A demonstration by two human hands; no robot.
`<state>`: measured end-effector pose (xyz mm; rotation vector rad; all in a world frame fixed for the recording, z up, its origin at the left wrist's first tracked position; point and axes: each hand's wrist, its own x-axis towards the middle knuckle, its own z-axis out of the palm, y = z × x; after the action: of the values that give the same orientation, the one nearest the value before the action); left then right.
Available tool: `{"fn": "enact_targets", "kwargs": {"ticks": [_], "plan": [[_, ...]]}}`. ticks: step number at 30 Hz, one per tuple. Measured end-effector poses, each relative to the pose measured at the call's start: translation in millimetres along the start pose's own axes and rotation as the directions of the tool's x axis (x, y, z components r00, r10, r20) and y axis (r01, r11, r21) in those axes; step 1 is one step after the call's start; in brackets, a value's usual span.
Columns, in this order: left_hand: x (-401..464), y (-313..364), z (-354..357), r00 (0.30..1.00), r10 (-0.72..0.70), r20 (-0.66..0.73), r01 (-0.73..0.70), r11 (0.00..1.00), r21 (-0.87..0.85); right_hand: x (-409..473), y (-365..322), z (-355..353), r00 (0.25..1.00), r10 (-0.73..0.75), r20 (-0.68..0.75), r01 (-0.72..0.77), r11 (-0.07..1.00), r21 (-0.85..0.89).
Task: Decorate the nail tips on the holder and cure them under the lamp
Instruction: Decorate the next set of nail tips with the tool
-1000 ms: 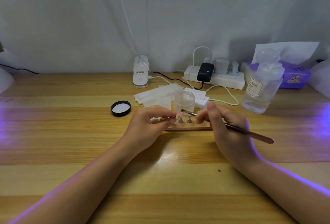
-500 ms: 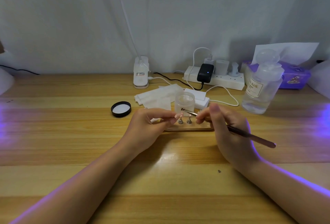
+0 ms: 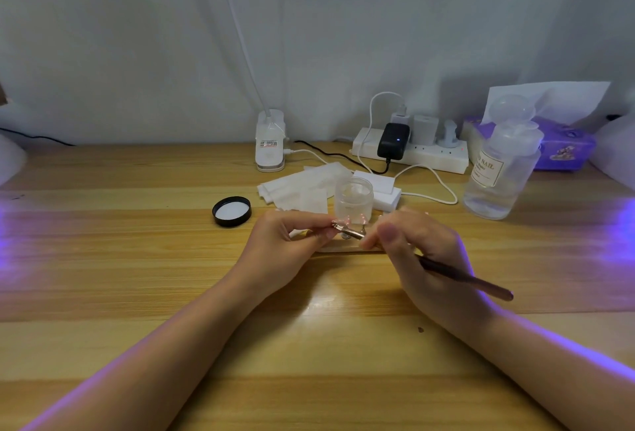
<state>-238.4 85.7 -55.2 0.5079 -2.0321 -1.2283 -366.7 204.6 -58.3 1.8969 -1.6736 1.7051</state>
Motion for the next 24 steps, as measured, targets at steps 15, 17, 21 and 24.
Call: {"fn": "enact_targets", "kwargs": {"ticks": [15, 17, 21, 24], "plan": [[-1.2, 7.8, -3.2, 0.995, -0.016, -0.097, 0.019, 0.999, 0.027, 4.5, 2.6, -5.9, 0.921, 0.36, -0.149, -0.332, 0.926, 0.182], [-1.3, 7.5, -3.3, 0.995, -0.033, -0.099, 0.036, 0.999, 0.026, 4.8, 2.3, -6.3, 0.921, 0.363, -0.143, -0.336, 0.925, 0.179], [-0.6, 5.5, -2.6, 0.99, -0.082, -0.115, 0.088, 0.995, 0.047, 5.2, 2.0, -6.4, 0.92, 0.37, -0.133, -0.347, 0.923, 0.168], [0.2, 3.6, -1.7, 0.986, -0.117, -0.118, 0.128, 0.988, 0.086, 5.3, 2.0, -6.7, 0.915, 0.384, -0.122, -0.362, 0.917, 0.169]]}}
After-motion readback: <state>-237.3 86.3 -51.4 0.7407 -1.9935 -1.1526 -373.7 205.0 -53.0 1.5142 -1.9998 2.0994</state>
